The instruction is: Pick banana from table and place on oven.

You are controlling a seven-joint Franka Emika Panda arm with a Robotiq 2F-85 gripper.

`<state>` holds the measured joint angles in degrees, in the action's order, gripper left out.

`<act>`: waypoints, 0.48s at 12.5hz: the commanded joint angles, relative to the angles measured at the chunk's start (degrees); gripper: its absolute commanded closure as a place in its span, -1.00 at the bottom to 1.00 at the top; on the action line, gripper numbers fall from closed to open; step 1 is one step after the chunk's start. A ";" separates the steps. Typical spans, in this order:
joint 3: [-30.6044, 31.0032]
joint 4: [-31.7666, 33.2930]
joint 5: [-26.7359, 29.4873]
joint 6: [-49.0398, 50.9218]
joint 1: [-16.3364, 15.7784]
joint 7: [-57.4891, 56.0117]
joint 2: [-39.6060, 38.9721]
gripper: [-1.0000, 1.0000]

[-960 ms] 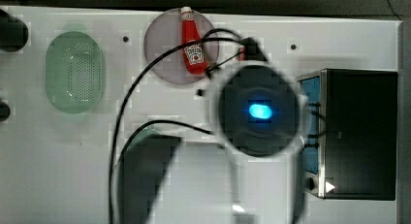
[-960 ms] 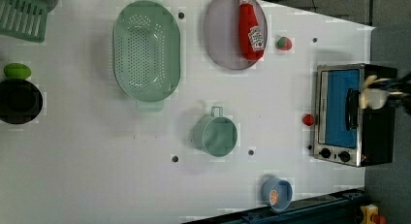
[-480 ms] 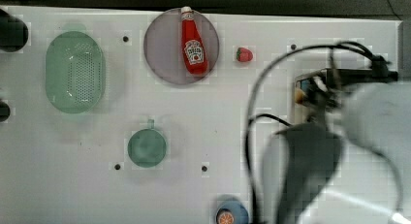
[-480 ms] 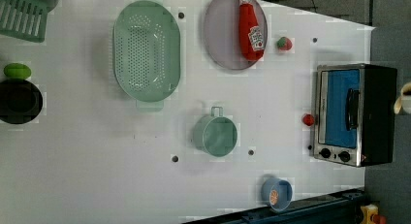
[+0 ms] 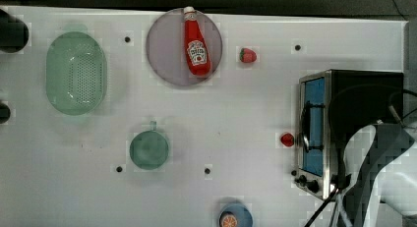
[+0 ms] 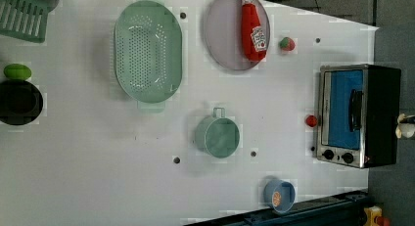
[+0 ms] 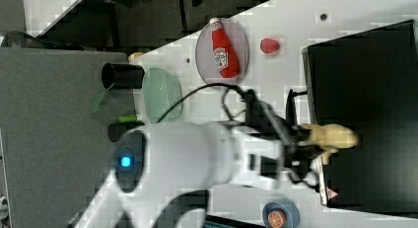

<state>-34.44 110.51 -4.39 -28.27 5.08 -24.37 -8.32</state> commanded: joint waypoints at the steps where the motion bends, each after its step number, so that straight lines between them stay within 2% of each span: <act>1: -0.14 -2.16 0.71 -3.77 -1.62 -13.71 -2.45 0.51; 6: -0.24 -2.32 1.71 -4.40 -1.48 -14.98 -5.31 -0.58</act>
<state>-34.41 109.95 -3.24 -32.34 5.42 -36.54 -16.44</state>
